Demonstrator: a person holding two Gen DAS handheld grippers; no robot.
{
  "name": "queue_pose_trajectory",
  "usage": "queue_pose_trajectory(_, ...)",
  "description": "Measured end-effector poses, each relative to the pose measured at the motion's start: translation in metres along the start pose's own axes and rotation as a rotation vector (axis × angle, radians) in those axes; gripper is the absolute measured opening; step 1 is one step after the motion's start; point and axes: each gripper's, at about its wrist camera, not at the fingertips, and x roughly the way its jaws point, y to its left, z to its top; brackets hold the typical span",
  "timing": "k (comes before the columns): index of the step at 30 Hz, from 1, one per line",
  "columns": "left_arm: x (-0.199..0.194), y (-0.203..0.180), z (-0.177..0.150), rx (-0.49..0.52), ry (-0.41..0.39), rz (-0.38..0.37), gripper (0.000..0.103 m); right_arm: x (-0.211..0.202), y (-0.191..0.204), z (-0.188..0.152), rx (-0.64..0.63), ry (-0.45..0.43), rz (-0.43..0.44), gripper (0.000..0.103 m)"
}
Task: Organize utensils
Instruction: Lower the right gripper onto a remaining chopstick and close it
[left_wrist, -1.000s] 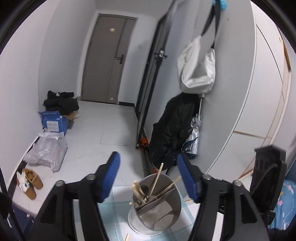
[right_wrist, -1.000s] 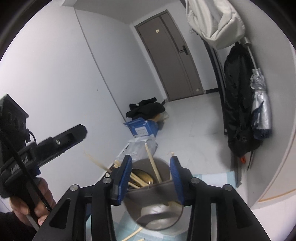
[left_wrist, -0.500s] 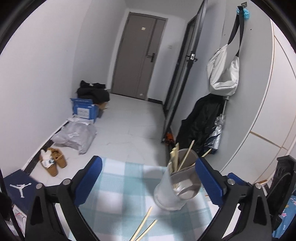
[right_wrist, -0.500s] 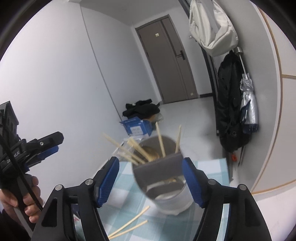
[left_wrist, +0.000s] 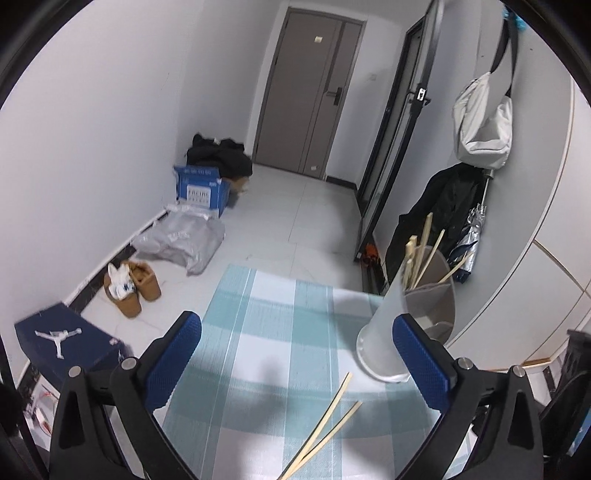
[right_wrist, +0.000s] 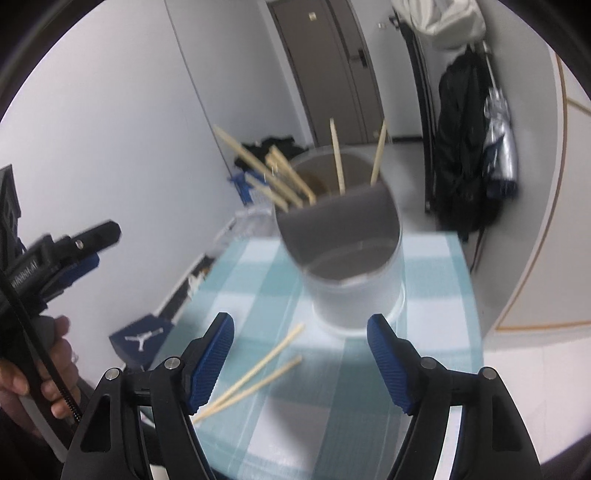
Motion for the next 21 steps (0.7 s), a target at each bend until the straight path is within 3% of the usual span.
queue_pose_trajectory(8,0.001,0.01,-0.006,0.019,0.011,-0.011,0.102,0.042,0.006,-0.029,0.083,0.17,-0.026,0.074)
queue_pose_trajectory(11,0.004,0.016,-0.004,0.032,0.012,-0.004,0.102,0.058,0.014,-0.036,0.089,0.234,0.007,0.074)
queue_pose_trajectory(16,0.011,0.036,0.0,0.001,-0.003,0.025,0.102,0.078,0.027,-0.043,0.116,0.287,0.045,0.074)
queue_pose_trajectory(21,0.016,0.056,0.004,-0.077,0.011,0.011,0.102,0.093,0.031,-0.05,0.14,0.322,0.003,0.068)
